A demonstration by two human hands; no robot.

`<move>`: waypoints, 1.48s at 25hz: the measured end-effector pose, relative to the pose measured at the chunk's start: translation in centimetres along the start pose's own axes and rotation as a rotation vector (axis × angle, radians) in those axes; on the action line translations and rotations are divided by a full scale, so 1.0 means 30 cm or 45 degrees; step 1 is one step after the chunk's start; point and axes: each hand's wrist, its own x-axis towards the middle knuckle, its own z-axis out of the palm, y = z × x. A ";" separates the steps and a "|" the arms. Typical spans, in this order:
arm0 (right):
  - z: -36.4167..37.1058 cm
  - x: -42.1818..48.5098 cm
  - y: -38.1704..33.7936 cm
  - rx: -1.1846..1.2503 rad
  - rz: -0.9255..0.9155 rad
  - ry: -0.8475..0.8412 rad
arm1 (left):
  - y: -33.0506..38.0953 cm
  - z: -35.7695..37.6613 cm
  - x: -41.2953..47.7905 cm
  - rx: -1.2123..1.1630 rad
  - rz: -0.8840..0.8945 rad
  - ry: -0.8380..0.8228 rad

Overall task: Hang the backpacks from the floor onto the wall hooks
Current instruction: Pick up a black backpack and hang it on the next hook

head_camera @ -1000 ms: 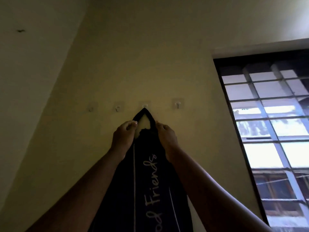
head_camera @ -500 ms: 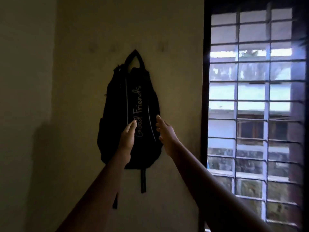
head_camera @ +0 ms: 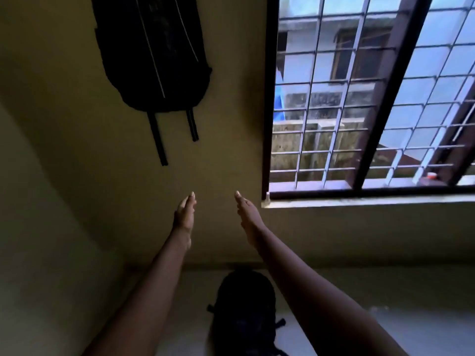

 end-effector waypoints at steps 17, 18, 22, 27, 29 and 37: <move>-0.037 0.318 1.546 -0.797 0.598 -0.181 | -1.452 0.131 0.119 0.657 -0.580 -0.084; -0.017 0.356 1.695 -0.894 0.596 -0.259 | -1.587 0.126 0.143 0.692 -0.612 -0.063; 0.080 0.462 2.128 -1.229 0.526 -0.437 | -2.026 0.121 0.177 0.714 -0.717 0.020; 0.175 0.518 2.413 -1.676 0.440 -0.535 | -2.366 0.126 0.191 0.538 -0.911 0.036; 0.182 0.508 2.384 -1.582 0.418 -0.594 | -2.358 0.130 0.175 0.417 -0.971 0.104; 0.247 0.351 1.869 -0.304 0.712 -0.418 | -2.121 -0.040 0.046 0.134 -1.415 0.374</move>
